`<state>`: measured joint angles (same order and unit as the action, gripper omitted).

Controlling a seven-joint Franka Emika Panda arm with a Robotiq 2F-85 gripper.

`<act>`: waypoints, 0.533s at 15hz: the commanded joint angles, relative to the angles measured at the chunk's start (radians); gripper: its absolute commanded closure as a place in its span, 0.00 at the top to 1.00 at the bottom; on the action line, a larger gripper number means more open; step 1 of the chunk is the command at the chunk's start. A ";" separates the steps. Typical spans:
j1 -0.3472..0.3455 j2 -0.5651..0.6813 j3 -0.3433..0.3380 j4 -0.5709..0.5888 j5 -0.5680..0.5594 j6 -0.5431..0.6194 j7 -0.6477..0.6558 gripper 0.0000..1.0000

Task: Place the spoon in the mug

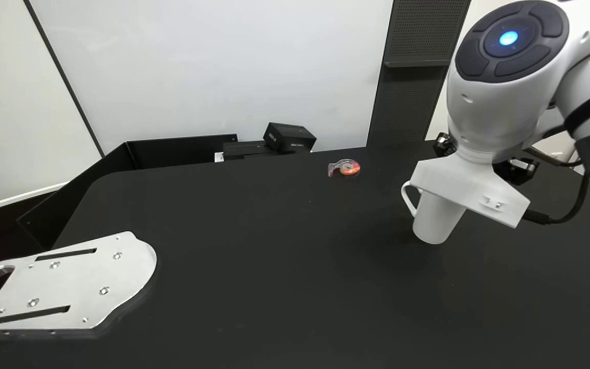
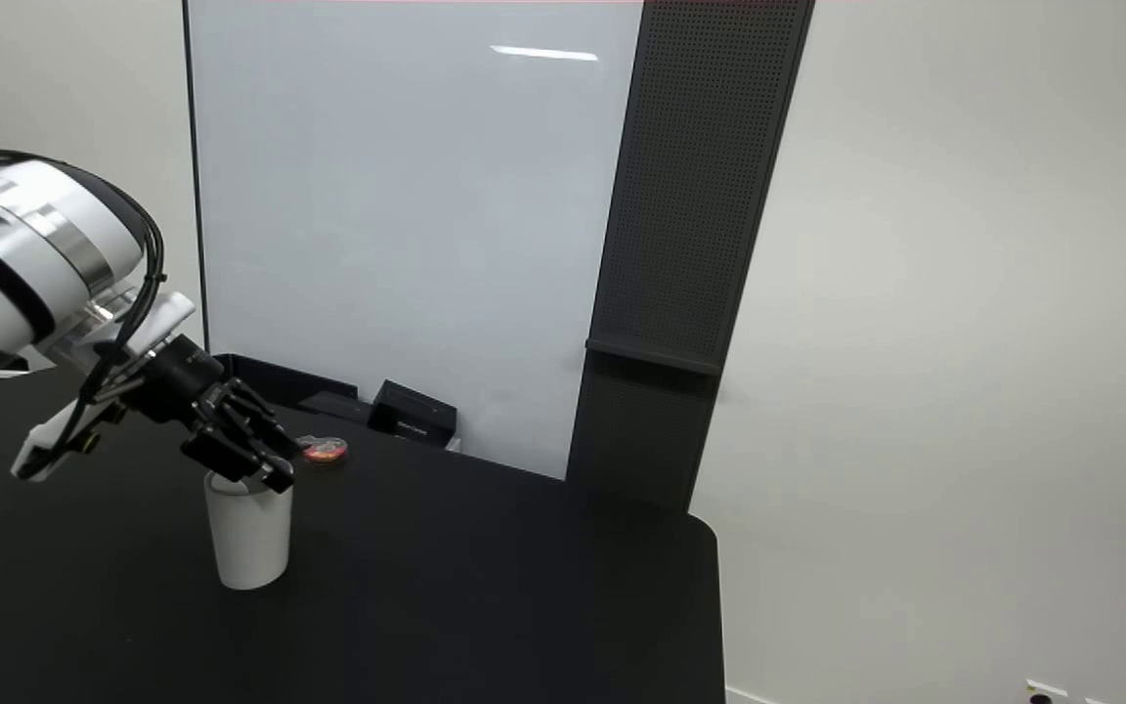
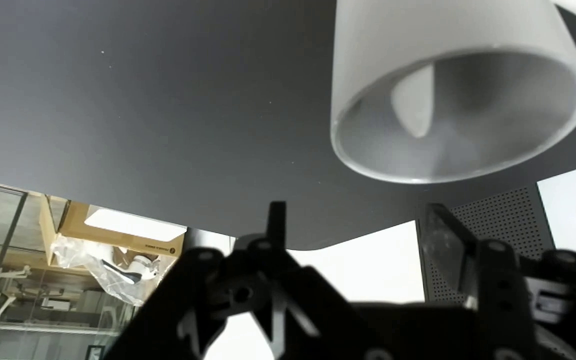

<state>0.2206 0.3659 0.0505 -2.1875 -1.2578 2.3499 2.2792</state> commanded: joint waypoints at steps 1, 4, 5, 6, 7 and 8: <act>-0.033 -0.036 0.029 -0.014 0.030 0.024 -0.006 0.99; -0.086 -0.071 0.062 -0.042 0.159 0.117 -0.309 1.00; -0.088 -0.091 0.057 -0.047 0.169 0.124 -0.391 1.00; -0.091 -0.102 0.053 -0.053 0.188 0.135 -0.463 1.00; -0.099 -0.113 0.055 -0.057 0.207 0.138 -0.528 1.00; -0.098 -0.126 0.046 -0.062 0.233 0.143 -0.600 1.00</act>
<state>0.1485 0.3027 0.0901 -2.2071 -1.0793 2.4688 1.8540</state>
